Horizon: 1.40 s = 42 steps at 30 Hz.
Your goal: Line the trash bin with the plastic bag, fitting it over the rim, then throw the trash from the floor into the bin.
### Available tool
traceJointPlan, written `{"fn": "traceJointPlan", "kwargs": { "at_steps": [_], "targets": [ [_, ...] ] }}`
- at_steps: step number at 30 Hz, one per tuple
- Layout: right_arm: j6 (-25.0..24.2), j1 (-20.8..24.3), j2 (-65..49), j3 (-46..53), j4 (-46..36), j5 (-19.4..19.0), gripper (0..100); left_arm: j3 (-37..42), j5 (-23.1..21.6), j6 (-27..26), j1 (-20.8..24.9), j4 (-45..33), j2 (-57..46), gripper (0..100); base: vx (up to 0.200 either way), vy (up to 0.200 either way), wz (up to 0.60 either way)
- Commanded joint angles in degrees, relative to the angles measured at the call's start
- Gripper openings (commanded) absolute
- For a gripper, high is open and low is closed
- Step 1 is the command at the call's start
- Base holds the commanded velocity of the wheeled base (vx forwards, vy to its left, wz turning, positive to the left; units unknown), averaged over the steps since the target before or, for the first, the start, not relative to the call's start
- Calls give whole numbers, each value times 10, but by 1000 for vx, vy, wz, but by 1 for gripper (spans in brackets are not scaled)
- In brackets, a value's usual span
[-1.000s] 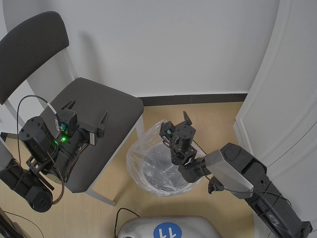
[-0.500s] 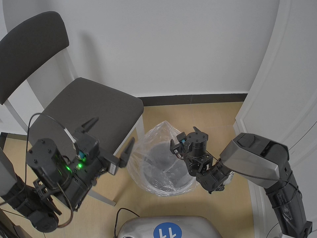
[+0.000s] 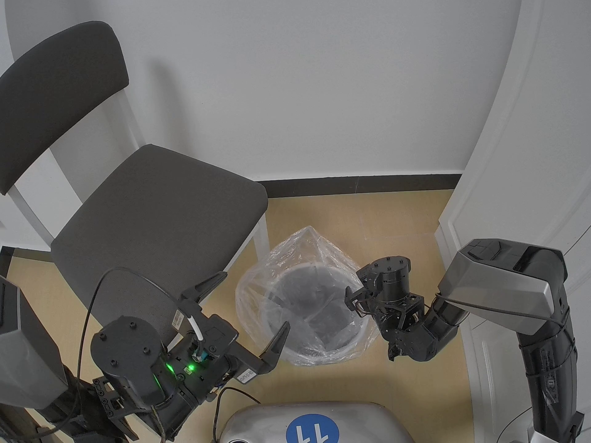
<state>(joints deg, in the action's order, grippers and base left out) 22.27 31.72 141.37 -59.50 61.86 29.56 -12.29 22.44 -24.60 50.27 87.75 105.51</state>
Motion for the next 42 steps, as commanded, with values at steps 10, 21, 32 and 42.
{"fn": "traceJointPlan", "kwargs": {
  "at_steps": [10, 21, 32, 42],
  "targets": [
    [-57, 4, 22, -83, -86, 1, 100, 2, 1, 1, 3, 1, 15, 100, 0, 0, 0],
    [-138, 27, -69, -82, -226, -2, 100, 2, 1, 0, 3, 1, 14, 100, 0, 0, 0],
    [-201, 37, -81, -143, -285, -4, 100, 2, 1, 0, 3, 1, 7, 100, 0, 0, 0],
    [-244, 5, -27, -183, -284, -34, 100, 2, 0, 0, 2, 1, 10, 100, 0, 0, 0]
  ]
}}
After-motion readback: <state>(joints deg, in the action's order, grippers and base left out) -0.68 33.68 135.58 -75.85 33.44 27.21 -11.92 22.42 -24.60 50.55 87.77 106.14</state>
